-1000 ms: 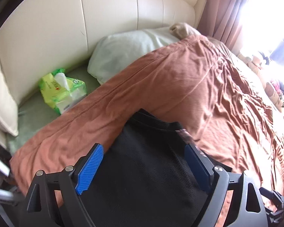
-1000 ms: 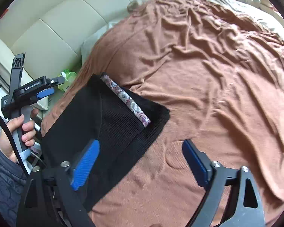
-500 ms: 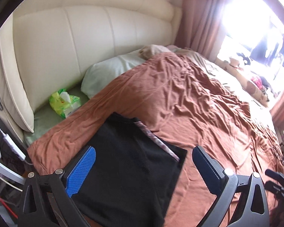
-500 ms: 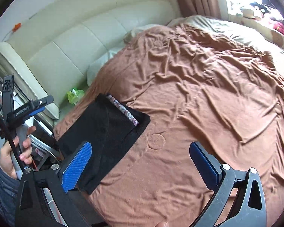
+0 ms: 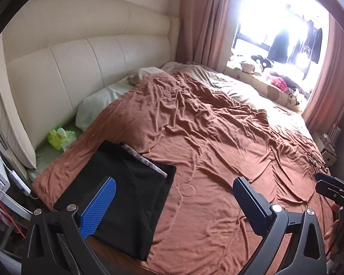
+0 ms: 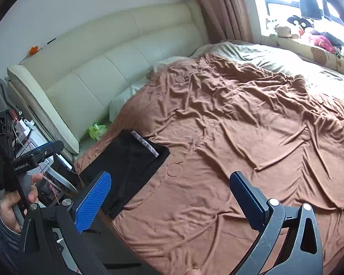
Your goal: Fold small clothes
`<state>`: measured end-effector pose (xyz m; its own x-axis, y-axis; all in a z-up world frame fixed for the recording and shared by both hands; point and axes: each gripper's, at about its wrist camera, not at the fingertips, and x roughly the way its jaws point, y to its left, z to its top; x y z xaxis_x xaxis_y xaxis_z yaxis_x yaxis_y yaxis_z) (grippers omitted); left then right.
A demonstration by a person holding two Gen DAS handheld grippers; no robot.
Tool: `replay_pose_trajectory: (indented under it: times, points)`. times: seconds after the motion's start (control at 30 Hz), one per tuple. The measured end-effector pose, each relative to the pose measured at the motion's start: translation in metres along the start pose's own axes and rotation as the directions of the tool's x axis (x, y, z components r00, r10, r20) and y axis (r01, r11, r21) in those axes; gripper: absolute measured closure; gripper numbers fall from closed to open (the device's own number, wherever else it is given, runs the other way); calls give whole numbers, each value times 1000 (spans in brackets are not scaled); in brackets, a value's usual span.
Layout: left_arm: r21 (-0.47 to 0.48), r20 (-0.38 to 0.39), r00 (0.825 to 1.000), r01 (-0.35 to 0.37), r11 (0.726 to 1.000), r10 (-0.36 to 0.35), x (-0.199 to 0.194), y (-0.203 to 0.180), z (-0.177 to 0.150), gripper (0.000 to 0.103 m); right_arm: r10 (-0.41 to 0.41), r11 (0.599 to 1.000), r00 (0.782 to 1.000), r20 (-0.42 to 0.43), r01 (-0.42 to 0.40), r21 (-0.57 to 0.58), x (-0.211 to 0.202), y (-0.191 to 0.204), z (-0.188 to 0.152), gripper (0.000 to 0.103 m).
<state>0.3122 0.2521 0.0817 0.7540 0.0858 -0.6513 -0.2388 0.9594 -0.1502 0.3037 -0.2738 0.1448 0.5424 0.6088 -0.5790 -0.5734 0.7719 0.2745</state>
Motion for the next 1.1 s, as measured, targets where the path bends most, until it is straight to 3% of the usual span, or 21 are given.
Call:
replay_pose_trajectory:
  times: [0.3,0.6,0.87,1.1]
  points:
    - [45,42,998,53,998,-55,-44,-43,-23,1,-55,998,997,60,54,12,-81,-8,-31,0]
    - [53,103,986,122,991,-127,-89,-62,-53,0,-88,996,990,109,86,21,-141,-9,-65,0]
    - [55,169,978,112,992,-120,-121,-71,-89,0,-98,995,988,118,95,31,-179,-19,-105,0]
    - [74,195,976,87,993,-100,-134,-78,-119,1,-153,988,976,157,155,-1,-214,-12,-134,0]
